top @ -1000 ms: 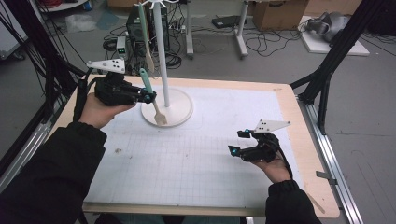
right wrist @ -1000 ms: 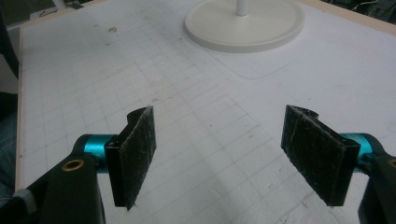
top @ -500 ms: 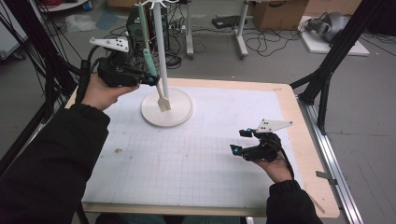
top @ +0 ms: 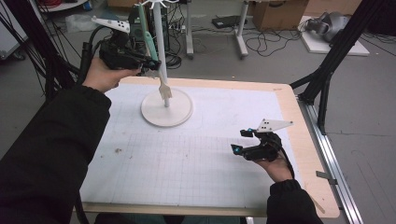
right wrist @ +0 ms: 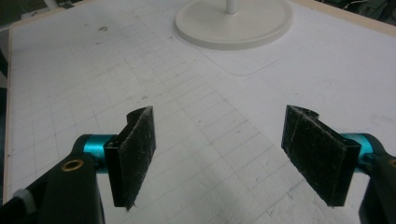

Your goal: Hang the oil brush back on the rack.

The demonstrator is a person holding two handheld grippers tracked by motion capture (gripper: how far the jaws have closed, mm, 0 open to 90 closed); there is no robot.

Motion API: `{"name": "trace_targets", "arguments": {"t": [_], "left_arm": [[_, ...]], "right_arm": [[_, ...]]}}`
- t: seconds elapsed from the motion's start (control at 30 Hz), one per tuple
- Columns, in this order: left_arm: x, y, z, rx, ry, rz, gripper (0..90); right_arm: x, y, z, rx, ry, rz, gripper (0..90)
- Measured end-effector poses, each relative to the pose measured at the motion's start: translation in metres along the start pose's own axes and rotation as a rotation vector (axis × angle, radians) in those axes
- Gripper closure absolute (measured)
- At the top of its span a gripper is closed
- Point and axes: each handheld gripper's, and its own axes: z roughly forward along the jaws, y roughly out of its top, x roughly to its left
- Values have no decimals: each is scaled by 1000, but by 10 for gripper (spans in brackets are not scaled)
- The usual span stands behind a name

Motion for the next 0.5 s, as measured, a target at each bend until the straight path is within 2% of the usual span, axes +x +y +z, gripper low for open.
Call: {"name": "trace_targets", "arguments": {"t": [0.5], "left_arm": [[20,30,0,12,-19,-7,840]], "right_arm": [[-4,-2,1,8,-1,1,244]]}}
